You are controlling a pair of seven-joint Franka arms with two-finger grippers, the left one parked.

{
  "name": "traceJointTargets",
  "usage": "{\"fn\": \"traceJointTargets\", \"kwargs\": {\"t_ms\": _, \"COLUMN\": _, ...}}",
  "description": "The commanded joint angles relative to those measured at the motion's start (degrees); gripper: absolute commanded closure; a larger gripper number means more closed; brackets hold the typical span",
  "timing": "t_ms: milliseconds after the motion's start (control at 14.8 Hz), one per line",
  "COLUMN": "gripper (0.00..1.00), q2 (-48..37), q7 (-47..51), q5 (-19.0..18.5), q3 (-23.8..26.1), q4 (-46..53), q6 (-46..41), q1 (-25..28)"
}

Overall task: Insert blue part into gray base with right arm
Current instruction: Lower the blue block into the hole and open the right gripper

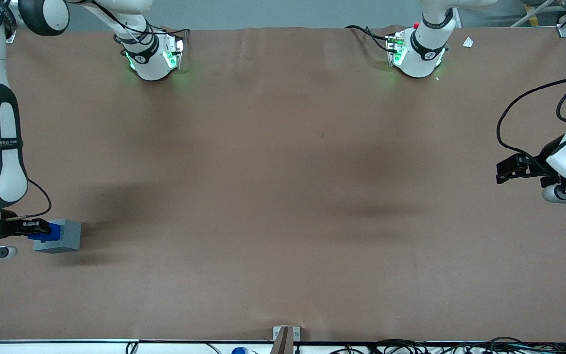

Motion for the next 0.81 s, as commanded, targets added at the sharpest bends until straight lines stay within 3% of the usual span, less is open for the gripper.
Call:
{"fn": "traceJointTargets", "kwargs": {"t_ms": 0, "gripper": 1.0, "q2": 0.1, "q7": 0.5, "q5": 0.4, "q3": 0.9, "q4": 0.1, "q6": 0.2, "q1": -1.3}}
{"fn": "traceJointTargets", "kwargs": {"t_ms": 746, "gripper": 1.0, "q2": 1.5, "q7": 0.5, "q5": 0.9, "q3": 1.1, "q4": 0.8, "q6": 1.3, "q1": -2.0}}
